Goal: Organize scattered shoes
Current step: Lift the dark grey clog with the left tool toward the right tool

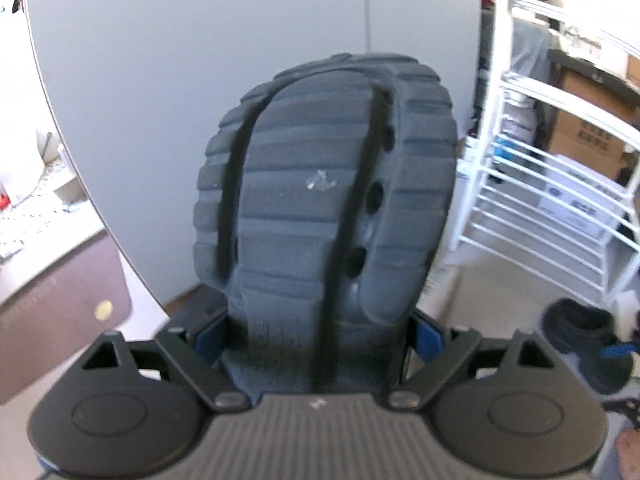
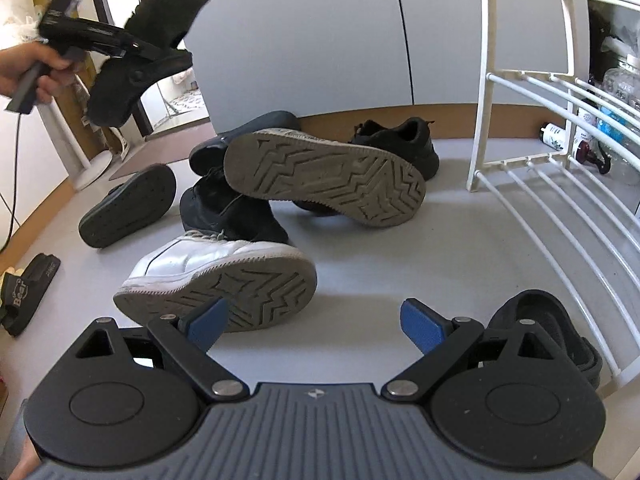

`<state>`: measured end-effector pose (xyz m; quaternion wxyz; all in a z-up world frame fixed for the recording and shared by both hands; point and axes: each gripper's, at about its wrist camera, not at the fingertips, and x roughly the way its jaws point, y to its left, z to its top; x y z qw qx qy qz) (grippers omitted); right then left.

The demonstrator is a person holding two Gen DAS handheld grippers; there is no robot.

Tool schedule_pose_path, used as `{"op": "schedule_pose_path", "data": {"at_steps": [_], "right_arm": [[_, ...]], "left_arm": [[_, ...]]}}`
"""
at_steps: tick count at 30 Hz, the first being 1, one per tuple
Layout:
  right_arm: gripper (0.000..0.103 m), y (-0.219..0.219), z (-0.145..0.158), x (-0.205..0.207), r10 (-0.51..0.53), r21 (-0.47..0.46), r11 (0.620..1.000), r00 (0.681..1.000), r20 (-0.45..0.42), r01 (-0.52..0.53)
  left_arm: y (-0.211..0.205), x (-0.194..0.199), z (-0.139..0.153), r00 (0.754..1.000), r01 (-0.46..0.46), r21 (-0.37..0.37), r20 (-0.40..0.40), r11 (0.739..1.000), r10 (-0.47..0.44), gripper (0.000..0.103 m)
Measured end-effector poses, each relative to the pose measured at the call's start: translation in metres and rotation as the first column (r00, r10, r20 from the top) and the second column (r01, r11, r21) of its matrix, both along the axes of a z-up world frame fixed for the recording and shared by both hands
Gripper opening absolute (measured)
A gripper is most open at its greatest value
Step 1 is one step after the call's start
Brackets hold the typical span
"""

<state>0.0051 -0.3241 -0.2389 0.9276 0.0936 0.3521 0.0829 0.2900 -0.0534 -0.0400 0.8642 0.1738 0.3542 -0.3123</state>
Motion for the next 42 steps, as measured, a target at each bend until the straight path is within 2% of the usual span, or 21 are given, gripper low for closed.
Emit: {"op": "schedule_pose_path", "data": {"at_steps": [7, 12, 15, 18, 30, 36, 42], "right_arm": [[0.096, 0.004, -0.005, -0.005, 0.012, -0.009, 1.0, 1.0, -0.021, -0.012], [0.096, 0.007, -0.008, -0.011, 0.016, -0.016, 1.0, 0.999, -0.034, -0.017], [0.096, 0.008, -0.01, -0.015, 0.017, -0.021, 1.0, 0.999, -0.042, -0.018], [0.096, 0.009, -0.012, -0.017, 0.02, -0.024, 0.999, 0.998, -0.053, -0.021], [0.096, 0.013, -0.027, -0.032, 0.039, -0.028, 0.999, 0.992, -0.118, -0.043], [0.096, 0.015, -0.031, -0.038, 0.04, -0.016, 0.999, 0.99, -0.138, -0.042], [0.096, 0.012, -0.033, -0.041, 0.035, -0.018, 0.999, 0.988, -0.151, -0.039]], "left_arm": [[0.019, -0.049, -0.03, 0.995, 0.04, -0.049, -0.09, 0.998, -0.044, 0.092], [0.004, -0.081, -0.046, 0.989, 0.081, -0.054, -0.121, 0.995, -0.087, 0.092], [0.055, -0.12, -0.059, 0.983, 0.099, -0.07, -0.15, 0.993, -0.109, 0.092], [0.064, -0.136, -0.087, 0.975, 0.118, -0.084, -0.181, 0.99, -0.131, 0.092], [0.041, -0.178, -0.163, 0.911, 0.238, -0.139, -0.311, 0.961, -0.271, 0.092], [0.026, -0.183, -0.199, 0.884, 0.257, -0.108, -0.374, 0.96, -0.279, 0.092], [0.009, -0.197, -0.233, 0.846, 0.329, -0.089, -0.415, 0.94, -0.335, 0.093]]}}
